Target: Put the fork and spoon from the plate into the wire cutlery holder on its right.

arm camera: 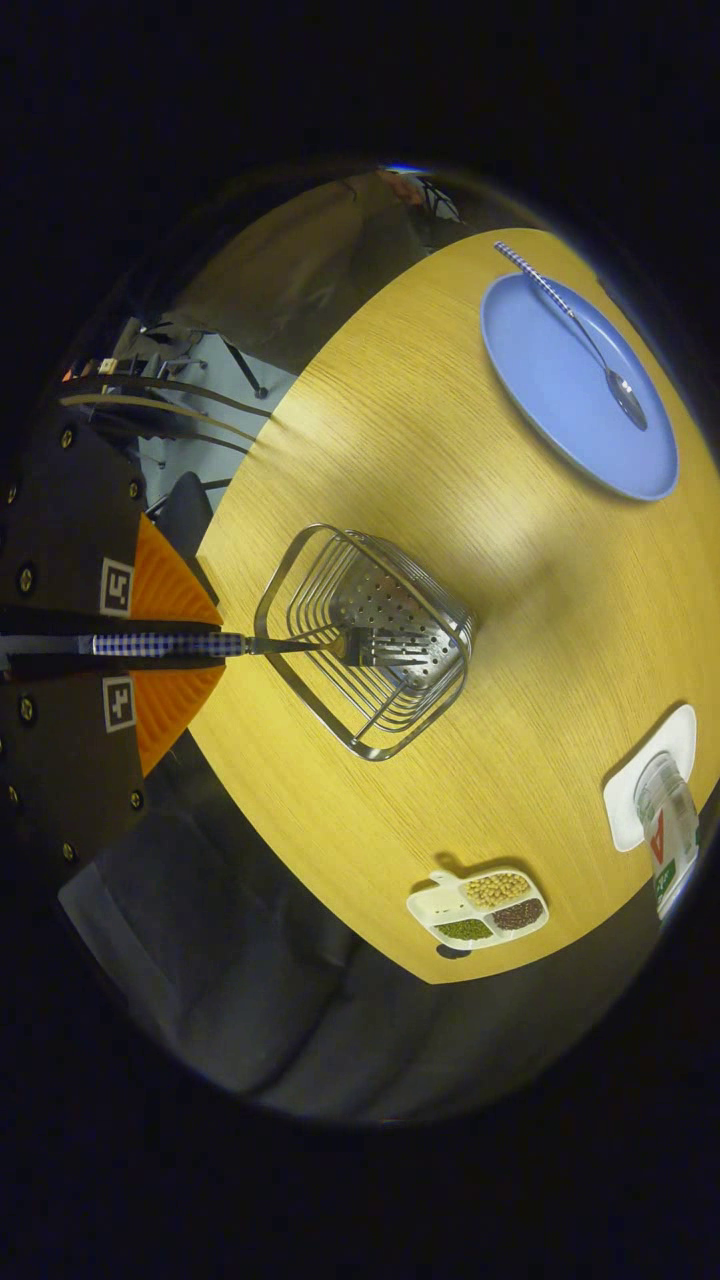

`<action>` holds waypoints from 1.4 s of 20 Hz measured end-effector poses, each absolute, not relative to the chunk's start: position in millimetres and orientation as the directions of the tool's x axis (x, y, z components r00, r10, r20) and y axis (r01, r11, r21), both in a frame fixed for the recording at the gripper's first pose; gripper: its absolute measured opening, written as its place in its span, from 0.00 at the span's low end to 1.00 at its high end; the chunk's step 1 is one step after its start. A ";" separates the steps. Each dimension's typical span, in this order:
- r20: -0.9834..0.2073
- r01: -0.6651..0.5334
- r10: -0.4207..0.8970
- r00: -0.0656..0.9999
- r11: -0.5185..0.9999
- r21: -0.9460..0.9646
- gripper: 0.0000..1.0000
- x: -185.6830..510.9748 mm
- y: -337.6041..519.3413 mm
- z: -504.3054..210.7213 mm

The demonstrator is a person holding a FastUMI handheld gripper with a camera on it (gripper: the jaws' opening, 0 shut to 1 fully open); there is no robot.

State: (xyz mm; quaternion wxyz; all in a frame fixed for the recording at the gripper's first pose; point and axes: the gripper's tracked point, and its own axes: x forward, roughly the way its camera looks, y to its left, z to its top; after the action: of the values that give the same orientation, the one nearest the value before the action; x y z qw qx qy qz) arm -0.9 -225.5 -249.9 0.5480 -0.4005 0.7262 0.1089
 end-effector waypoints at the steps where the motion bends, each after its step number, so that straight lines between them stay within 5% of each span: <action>1: -0.887 -0.690 -0.453 -0.093 0.672 -0.270 0.07 0.1 -224.3 -253.0; 16: -0.899 -0.622 -0.416 -0.138 0.743 -0.248 0.16 13.8 -225.0 -255.6; 17: -0.900 -0.615 -0.413 -0.138 0.748 -0.249 0.36 11.6 -223.7 -251.9; 28: -0.981 -0.431 -0.180 0.071 0.882 -0.193 0.38 -4.0 -170.6 -194.0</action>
State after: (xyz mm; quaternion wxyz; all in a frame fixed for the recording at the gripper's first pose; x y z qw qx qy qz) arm -4.0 -170.6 -194.0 0.6960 -0.2260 0.6756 0.0902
